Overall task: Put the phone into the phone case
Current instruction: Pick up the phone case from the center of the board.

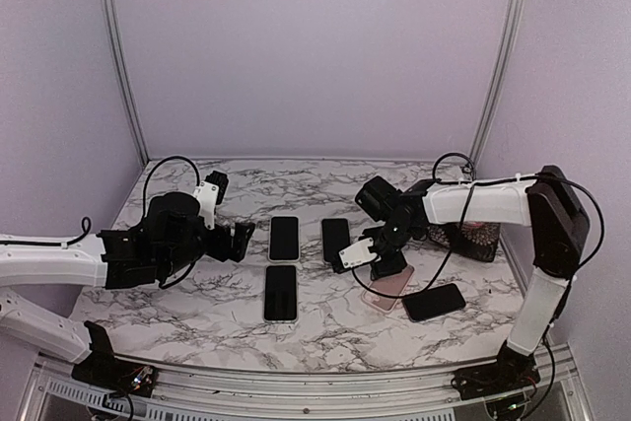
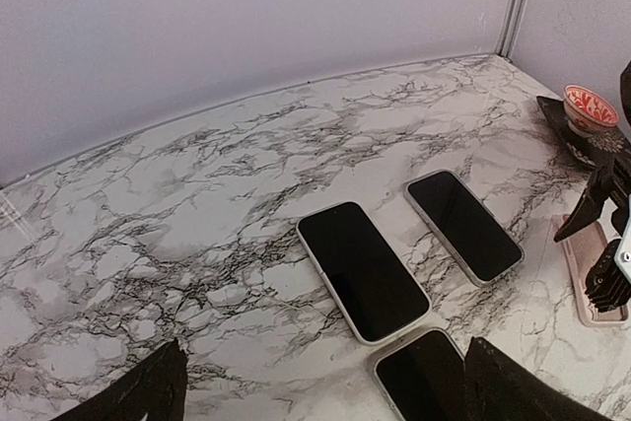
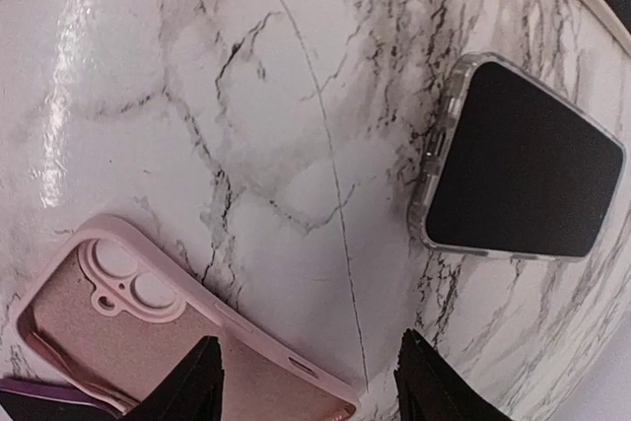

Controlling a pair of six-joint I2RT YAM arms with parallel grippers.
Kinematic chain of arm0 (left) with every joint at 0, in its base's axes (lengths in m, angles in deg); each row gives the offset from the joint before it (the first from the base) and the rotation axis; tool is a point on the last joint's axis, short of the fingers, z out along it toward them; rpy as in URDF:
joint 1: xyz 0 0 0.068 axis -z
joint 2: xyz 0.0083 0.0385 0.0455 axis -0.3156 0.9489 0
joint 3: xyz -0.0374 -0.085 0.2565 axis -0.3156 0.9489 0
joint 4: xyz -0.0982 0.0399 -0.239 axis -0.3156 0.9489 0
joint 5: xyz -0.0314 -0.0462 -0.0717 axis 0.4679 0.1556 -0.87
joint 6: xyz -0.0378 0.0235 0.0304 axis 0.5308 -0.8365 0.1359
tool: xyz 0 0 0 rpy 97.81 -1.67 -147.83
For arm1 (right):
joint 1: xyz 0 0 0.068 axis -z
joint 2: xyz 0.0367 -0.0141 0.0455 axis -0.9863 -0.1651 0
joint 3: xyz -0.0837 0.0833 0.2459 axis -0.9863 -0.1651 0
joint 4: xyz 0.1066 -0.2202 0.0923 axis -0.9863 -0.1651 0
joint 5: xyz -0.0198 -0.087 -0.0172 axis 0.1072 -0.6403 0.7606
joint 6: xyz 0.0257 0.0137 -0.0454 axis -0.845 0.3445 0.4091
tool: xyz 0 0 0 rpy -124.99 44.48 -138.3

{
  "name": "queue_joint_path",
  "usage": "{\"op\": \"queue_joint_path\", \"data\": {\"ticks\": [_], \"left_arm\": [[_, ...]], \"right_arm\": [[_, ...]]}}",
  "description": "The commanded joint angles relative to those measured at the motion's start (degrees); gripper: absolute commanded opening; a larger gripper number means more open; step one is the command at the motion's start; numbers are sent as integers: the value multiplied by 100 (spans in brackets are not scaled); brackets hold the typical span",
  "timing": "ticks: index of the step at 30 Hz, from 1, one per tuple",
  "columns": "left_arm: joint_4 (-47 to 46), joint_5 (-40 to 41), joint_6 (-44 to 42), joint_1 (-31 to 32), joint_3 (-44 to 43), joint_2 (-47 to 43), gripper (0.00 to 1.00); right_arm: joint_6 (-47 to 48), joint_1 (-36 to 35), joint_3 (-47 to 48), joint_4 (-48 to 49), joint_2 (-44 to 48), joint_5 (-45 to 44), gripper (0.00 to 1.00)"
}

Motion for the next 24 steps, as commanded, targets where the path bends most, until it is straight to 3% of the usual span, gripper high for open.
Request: {"op": "queue_joint_path", "data": {"ticks": [1,5,7,15,21,24], "left_arm": [[-103,-26,-207,-64,-110,134,99],[-69,60,-180,-162,-109,259,99],[-64,-10,-151,-208,-133,322,99],[-7,-31,-143,-301,-118,339,99],[112,1,-81,-344,-131,233,99],[215,51,21,-348,-154,143,99]], "right_arm": [[580,179,435,-687,-399,-21,53],[655,180,639,-987,-658,183,51],[683,178,648,-867,-729,155,45],[602,132,737,-768,-1025,-224,0],[470,103,966,-325,-822,-622,0],[32,80,1228,-179,-471,-403,0]]}}
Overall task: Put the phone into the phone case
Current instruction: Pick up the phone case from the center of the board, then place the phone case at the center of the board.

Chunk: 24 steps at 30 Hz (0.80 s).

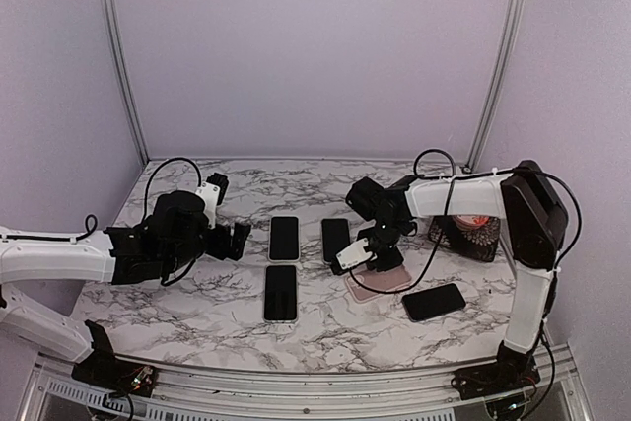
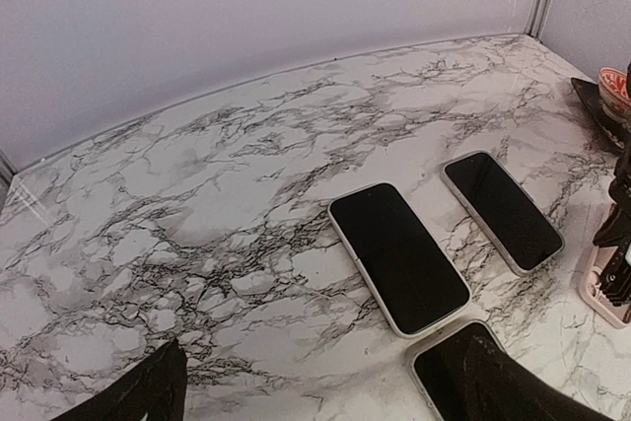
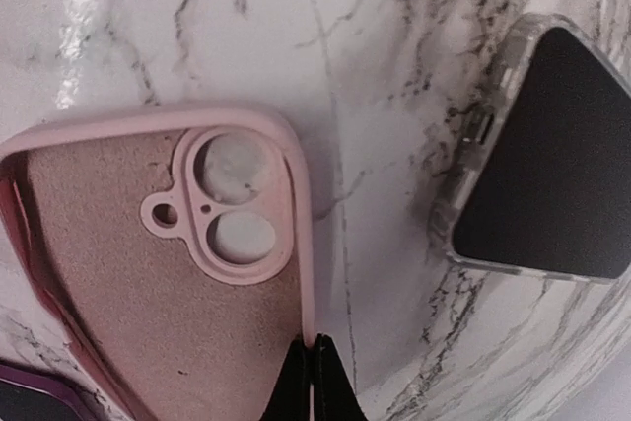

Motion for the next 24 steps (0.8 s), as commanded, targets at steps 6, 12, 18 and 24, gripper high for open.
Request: {"op": "queue_joint_path", "data": {"ticks": [6,12,18,24], "left_arm": [[504,234,460,-49,-187,-299,99],[1402,537,1145,-51,-596,-167,99],[1597,644,1796,-50,-609,-256,99],[1959,995,2600,-51,-792,-184,99]], "right_arm": [[-2629,-576,135,2004,1983,218,0],[-7204,-736,-311,3387,3110,-836,0],[-10264,-1103,290,1840,2985,-1472,0],[-12174,-1145,200,363,2878,-1731,0]]}}
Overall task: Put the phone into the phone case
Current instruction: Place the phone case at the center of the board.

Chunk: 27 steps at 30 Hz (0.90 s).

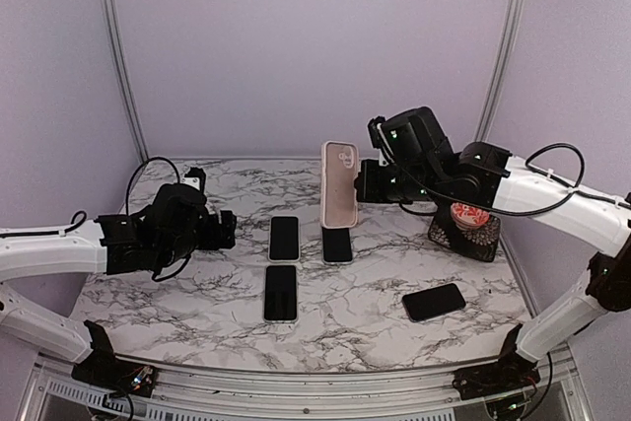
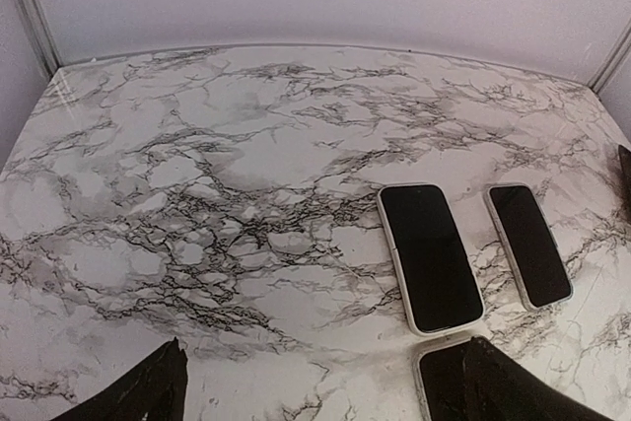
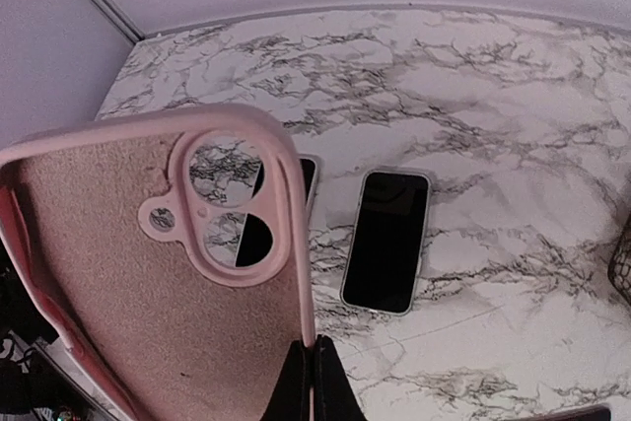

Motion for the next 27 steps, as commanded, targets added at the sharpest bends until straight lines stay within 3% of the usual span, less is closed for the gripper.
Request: {"op": "queue_joint_path", "data": {"ticks": [1,9,18,27], "left_arm": [[511,450,896,-32,-290,25,99],[971,379,1473,-22,-401,270,99],[1135,413,1438,-23,-249,279,99],[1153,487,1523,-23,-233,420,99]], "right_arm": [[-2145,-65,-116,-1391,-20,-453,0],[-3078,-467,-1074,-1844,-770,90,0],[-2515,-455,-740,-1578,-2207,511,0],[-2329,-341,-453,-1685,-2841,577,0]]}}
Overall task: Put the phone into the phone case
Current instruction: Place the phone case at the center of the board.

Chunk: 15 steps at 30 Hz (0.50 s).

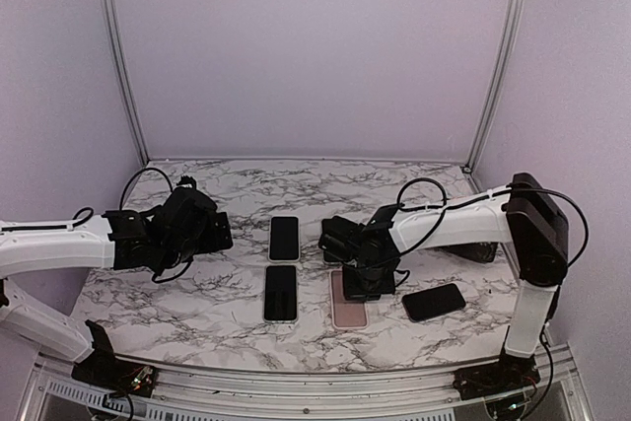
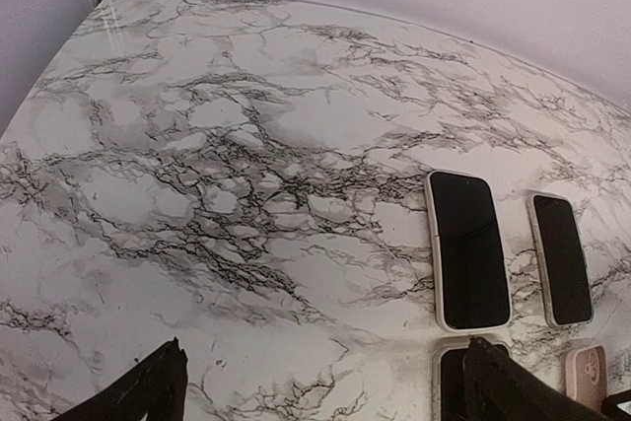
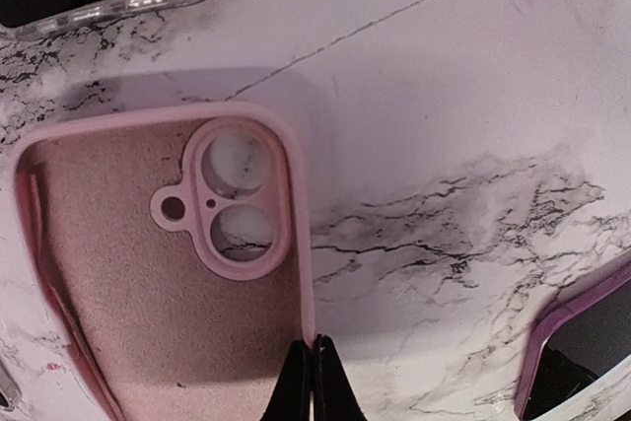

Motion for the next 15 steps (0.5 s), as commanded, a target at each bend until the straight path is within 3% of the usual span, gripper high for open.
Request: {"op": "queue_joint_path", "data": {"ticks": [1,6,11,14,15], "left_arm": [[194,145,35,-23,8,171,99],[227,126,-89,-23,-95,370,99],[276,106,-232,-23,-207,492,99],[267,142,-290,-21,-228,473,99],[268,158,-308,-23,-228,462,99]], "right_arm": [[68,40,309,42,-262,-24,2],[251,17,674,-169,-243,-146,36],[346,-9,1386,-1079,53,-835,68],[-56,10,1182,-1414,664,-1654,97],[-302,73,933,-1414,937,-1814,99]]}}
